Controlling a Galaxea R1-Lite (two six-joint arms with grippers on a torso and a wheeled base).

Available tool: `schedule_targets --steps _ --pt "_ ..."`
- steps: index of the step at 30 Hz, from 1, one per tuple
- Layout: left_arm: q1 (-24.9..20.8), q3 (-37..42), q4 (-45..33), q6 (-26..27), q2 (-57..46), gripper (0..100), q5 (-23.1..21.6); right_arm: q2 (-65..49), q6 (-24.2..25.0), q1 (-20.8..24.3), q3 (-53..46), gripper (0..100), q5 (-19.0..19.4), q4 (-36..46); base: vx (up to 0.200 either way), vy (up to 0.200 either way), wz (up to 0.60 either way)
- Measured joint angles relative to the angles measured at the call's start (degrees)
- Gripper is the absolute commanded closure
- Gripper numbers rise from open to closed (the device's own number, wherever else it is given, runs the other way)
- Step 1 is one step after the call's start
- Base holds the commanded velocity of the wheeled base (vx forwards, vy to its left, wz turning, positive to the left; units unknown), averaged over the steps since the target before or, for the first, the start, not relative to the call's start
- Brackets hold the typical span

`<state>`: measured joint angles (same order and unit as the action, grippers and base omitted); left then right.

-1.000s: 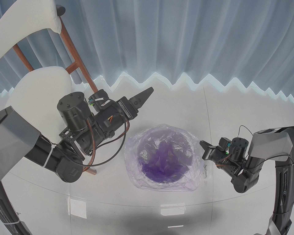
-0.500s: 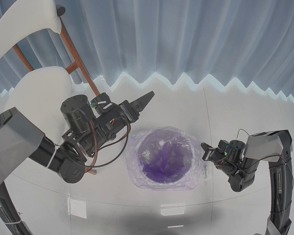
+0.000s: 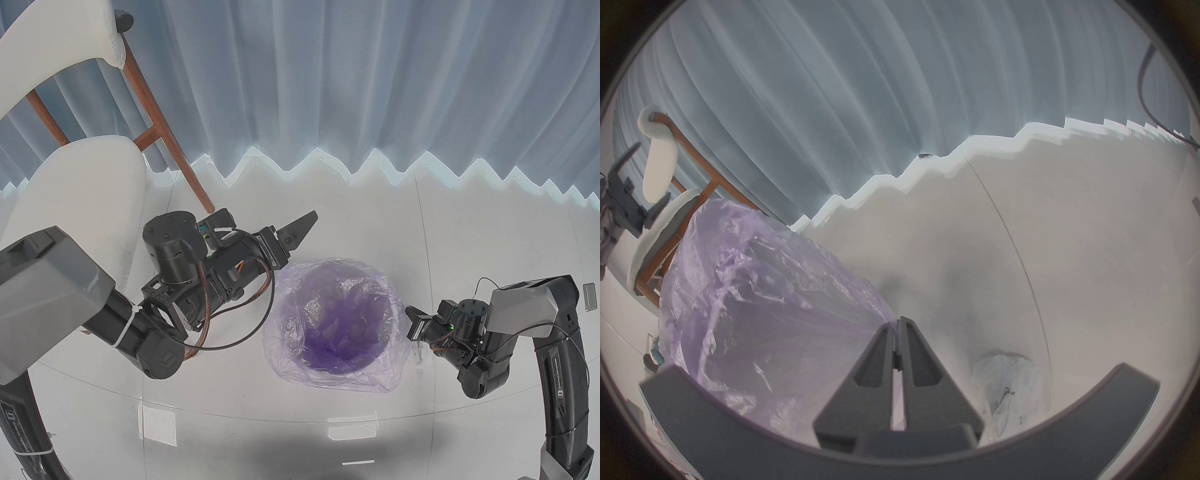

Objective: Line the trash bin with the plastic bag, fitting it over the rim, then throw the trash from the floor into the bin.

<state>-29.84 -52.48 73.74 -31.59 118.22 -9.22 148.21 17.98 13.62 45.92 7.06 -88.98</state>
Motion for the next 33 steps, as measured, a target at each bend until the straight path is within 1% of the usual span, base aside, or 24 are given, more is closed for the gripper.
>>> schedule_targets --steps 6,7,17,23,29,33 --pt "0.99 -0.18 -0.48 0.83 2.94 0 0.3 0.16 -1.04 0.22 -0.72 100 0.09 -0.04 0.0 0.0 0.0" --pt "1.04 -0.07 -0.55 0.83 3.17 0 0.3 0.16 -1.18 0.22 -1.05 0 0.11 -0.02 0.0 0.0 0.0" --pt "2.69 0.63 -3.13 1.02 4.95 0 0.07 -2.24 -1.05 0.68 -4.33 0 0.16 0.0 0.0 0.0 0.0" --pt "3.69 0.66 -4.58 1.65 6.56 0 0.0 -5.83 -0.88 2.61 -8.13 0 0.16 0.0 0.0 0.0 0.0" --pt "5.07 -0.57 -4.79 4.82 10.03 0 0.44 -7.2 -0.91 3.52 -9.29 0 0.18 0.0 0.0 0.0 0.0" --pt "6.69 -1.73 -5.4 5.47 12.2 0 0.79 -7.64 -0.91 3.68 -9.44 0 0.16 0.02 0.0 0.0 0.0"
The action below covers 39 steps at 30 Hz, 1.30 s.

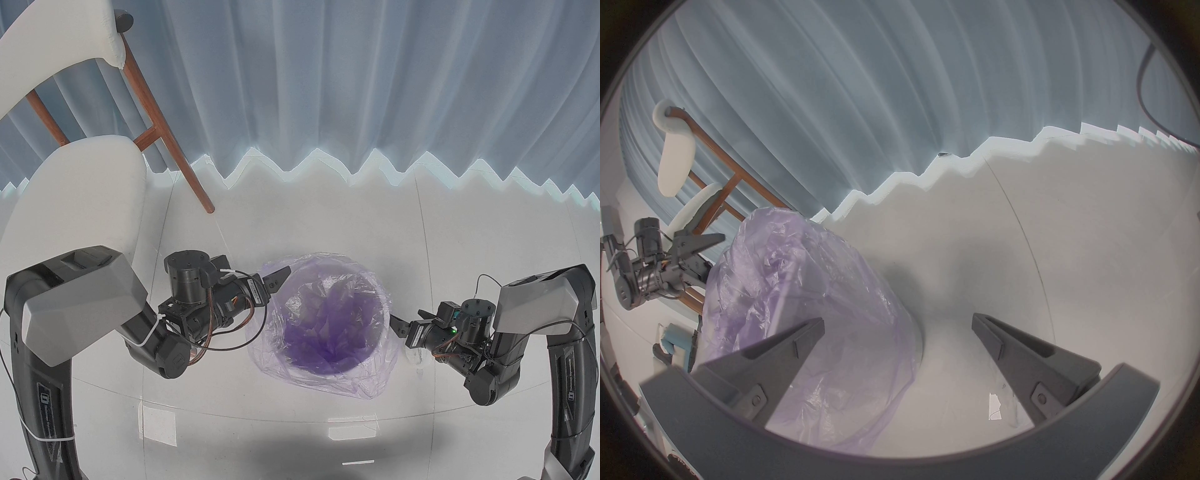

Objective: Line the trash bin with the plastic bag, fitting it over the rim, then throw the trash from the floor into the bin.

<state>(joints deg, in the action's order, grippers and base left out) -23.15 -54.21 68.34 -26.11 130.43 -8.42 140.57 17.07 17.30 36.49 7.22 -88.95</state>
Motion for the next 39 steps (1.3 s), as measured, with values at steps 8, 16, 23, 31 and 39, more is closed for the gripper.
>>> schedule_targets --steps 8,16,23,31,39 --pt "1.29 -2.15 -0.35 0.0 2.78 0 0.17 -0.05 -0.1 0.0 0.17 0 0.02 -0.02 0.0 0.0 0.0" --pt "1.41 -2.54 -0.44 -0.16 3.61 100 0.11 0.09 -0.07 -0.22 0.61 0 0.04 -0.02 0.0 0.0 0.0" --pt "1.66 -3.32 -0.51 -0.21 4.02 100 0.11 0.13 0.04 -2.41 2.68 0 0.11 -0.02 0.0 0.0 0.0" --pt "2.68 -6.84 -0.44 -0.21 8.27 100 1.62 0.56 0.15 -5.18 5.52 0 0.35 -0.02 0.0 0.0 0.0" --pt "3.23 -8.16 -0.66 -0.22 12.04 100 1.87 1.07 0.33 -6.96 7.69 0 0.41 -0.02 0.0 0.0 0.0"
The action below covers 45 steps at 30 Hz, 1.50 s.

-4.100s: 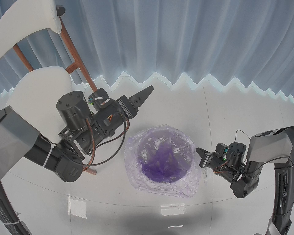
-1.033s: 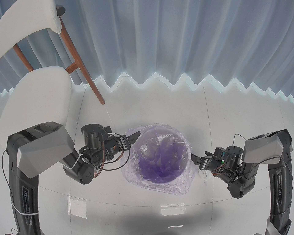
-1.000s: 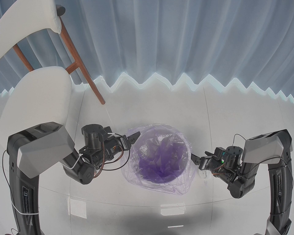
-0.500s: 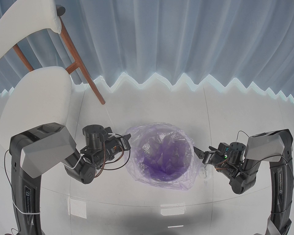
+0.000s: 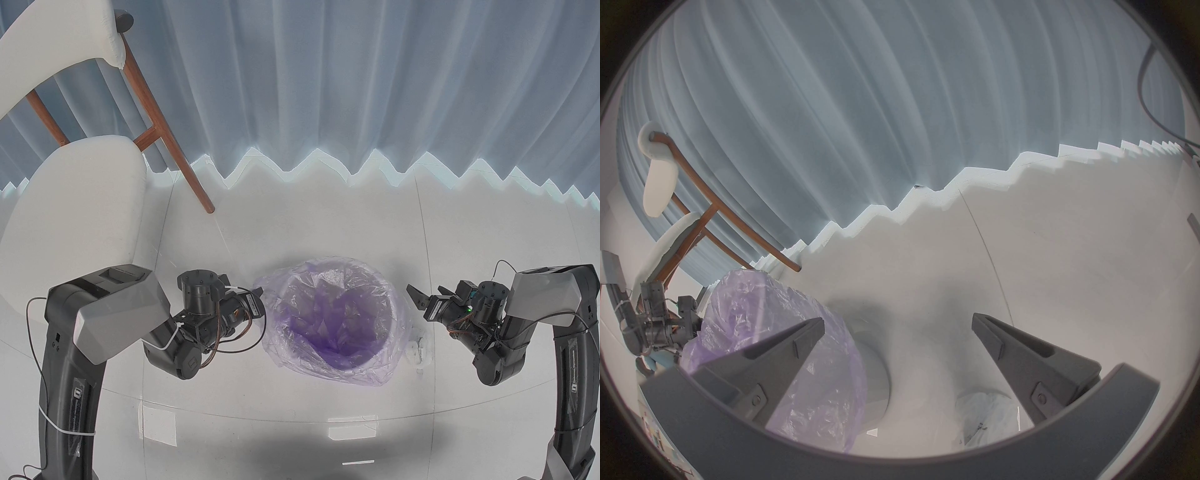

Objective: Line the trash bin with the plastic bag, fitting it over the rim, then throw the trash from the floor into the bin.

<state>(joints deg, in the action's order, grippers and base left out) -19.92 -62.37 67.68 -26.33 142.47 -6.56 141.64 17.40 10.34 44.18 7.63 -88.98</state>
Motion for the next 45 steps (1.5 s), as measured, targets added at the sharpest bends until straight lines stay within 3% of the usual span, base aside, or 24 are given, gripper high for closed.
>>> schedule_targets --steps 20,21,36,41,45 --pt "-0.11 -0.33 0.22 0.26 4.69 100 0.55 1.52 -0.05 -0.15 0.41 0 -0.02 0.0 0.0 0.0 0.0" --pt "-0.13 0.41 -0.02 0.28 4.06 0 0.66 1.57 -0.07 -0.15 0.41 0 -0.02 0.0 0.0 0.0 0.0" --pt "1.07 14.08 -1.41 7.2 -8.07 0 1.91 1.68 -0.16 -0.09 0.37 0 -0.05 0.0 0.0 0.0 0.0" --pt "0.35 19.04 -2.21 7.62 -14.91 0 1.67 1.68 -0.21 -0.09 0.37 0 -0.05 0.02 0.0 0.0 0.0" --pt "-2.01 23.31 -7.74 6.17 -20.2 0 1.45 1.69 -0.27 -0.09 0.35 0 -0.09 0.02 0.0 0.0 0.0"
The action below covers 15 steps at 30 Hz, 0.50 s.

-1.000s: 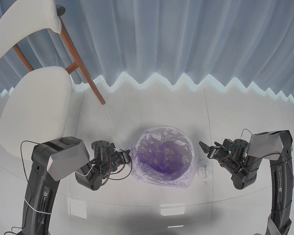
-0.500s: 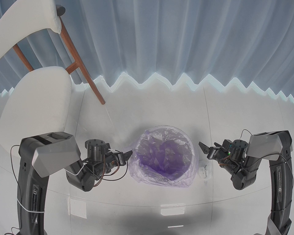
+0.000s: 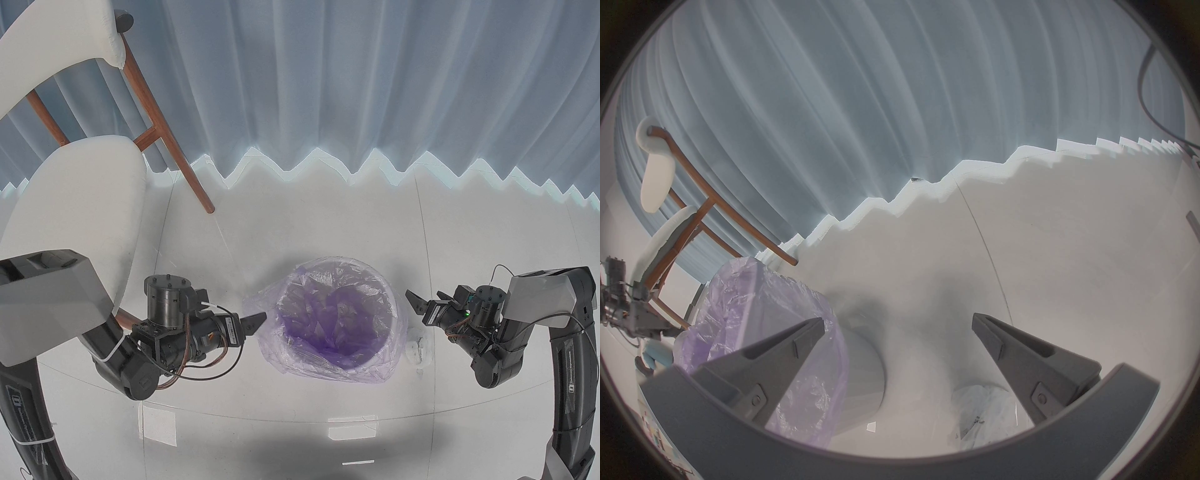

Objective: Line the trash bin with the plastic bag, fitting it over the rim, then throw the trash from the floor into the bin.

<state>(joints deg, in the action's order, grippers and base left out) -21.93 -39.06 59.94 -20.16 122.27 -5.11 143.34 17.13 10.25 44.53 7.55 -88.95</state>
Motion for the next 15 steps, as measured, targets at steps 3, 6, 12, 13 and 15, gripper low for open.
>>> schedule_targets --steps 3,6,12,13,15 --pt "-2.99 1.41 -3.25 -4.46 -2.47 0 -0.57 0.11 -0.13 0.09 -0.07 0 0.0 -0.02 0.0 0.0 0.0" --pt "-5.9 1.91 -3.72 -7.61 -3.52 0 -2.0 0.22 -0.27 0.11 -0.11 0 0.0 -0.02 0.0 0.0 0.0" --pt "-9.16 1.35 -2.13 -10.68 -1.21 0 -3.07 0.29 -0.33 0.18 -0.16 0 0.0 -0.02 0.0 0.0 0.0" --pt "-9.51 1.13 -1.05 -11.42 -0.48 0 -3.1 0.32 -0.33 0.22 -0.16 0 0.0 -0.02 0.0 0.0 0.0" --pt "-10.05 0.78 1.21 -12.51 0.99 0 -3.15 0.33 -0.33 0.3 -0.24 0 0.0 -0.02 0.0 0.0 0.0"
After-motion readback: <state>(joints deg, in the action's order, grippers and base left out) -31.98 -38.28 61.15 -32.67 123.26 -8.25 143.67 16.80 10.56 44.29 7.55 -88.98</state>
